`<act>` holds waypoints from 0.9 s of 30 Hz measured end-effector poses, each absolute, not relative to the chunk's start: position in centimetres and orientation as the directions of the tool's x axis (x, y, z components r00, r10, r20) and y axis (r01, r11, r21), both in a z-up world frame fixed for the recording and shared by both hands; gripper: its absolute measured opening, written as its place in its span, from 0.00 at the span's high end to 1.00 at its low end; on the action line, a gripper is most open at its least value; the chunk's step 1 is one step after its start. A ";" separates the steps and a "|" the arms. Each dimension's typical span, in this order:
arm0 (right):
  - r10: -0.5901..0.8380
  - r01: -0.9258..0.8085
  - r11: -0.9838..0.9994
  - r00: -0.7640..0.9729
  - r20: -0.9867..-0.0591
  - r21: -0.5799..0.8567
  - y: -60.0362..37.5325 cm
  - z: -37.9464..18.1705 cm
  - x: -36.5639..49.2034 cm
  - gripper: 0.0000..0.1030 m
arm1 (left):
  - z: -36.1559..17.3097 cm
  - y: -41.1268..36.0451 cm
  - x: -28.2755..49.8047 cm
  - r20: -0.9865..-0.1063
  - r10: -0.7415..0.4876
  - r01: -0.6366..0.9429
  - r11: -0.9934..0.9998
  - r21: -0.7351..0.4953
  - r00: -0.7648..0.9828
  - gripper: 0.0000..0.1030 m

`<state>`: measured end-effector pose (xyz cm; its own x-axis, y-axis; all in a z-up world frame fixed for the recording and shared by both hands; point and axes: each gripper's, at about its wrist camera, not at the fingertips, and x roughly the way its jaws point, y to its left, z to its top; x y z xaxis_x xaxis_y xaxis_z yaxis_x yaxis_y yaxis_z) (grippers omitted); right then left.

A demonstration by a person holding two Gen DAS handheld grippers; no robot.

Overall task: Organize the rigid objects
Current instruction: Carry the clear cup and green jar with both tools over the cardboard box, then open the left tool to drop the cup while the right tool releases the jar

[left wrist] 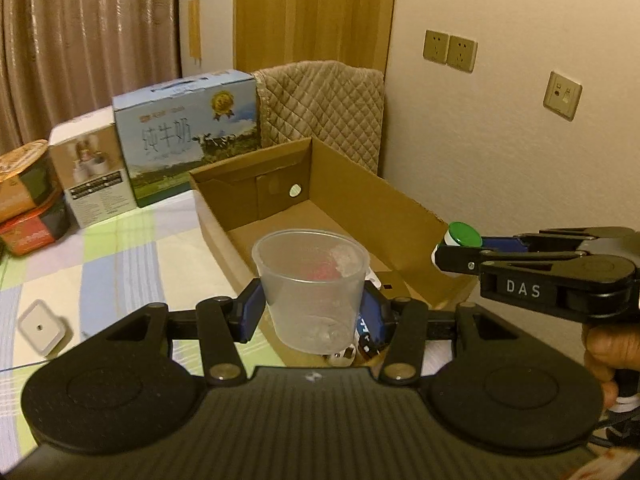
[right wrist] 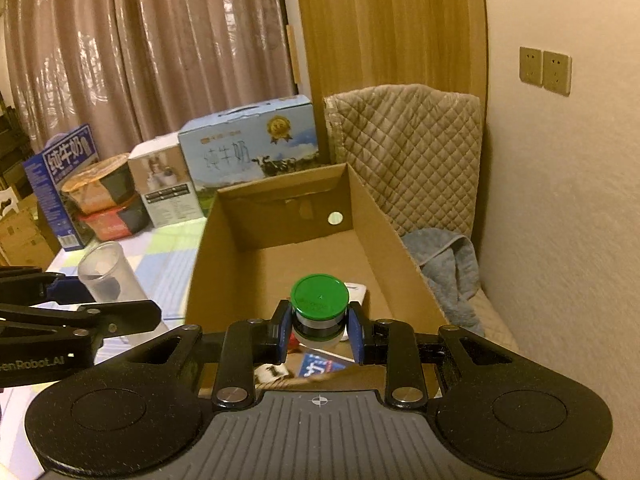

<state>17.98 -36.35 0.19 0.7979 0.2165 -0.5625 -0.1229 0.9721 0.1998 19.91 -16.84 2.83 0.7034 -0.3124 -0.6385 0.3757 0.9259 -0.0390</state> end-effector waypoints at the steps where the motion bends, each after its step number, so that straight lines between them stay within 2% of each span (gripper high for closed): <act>1: 0.215 -0.121 0.972 0.797 -0.565 0.200 -36.5 0.0 18.4 0.75 | 2.7 -17.1 20.3 -0.642 -0.315 0.380 0.924 -0.039 0.699 0.55; 27: 0.190 -0.087 0.977 0.769 -0.610 0.196 -37.2 -2.7 23.1 0.75 | -0.6 -19.2 27.8 -0.691 -0.318 0.429 0.903 -0.013 0.649 0.55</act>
<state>23.08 -37.23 -2.69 0.7693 0.1904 -0.6098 -0.0866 0.9768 0.1957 27.76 -19.25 -0.58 0.6486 -0.3184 -0.6913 0.4292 0.9031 -0.0133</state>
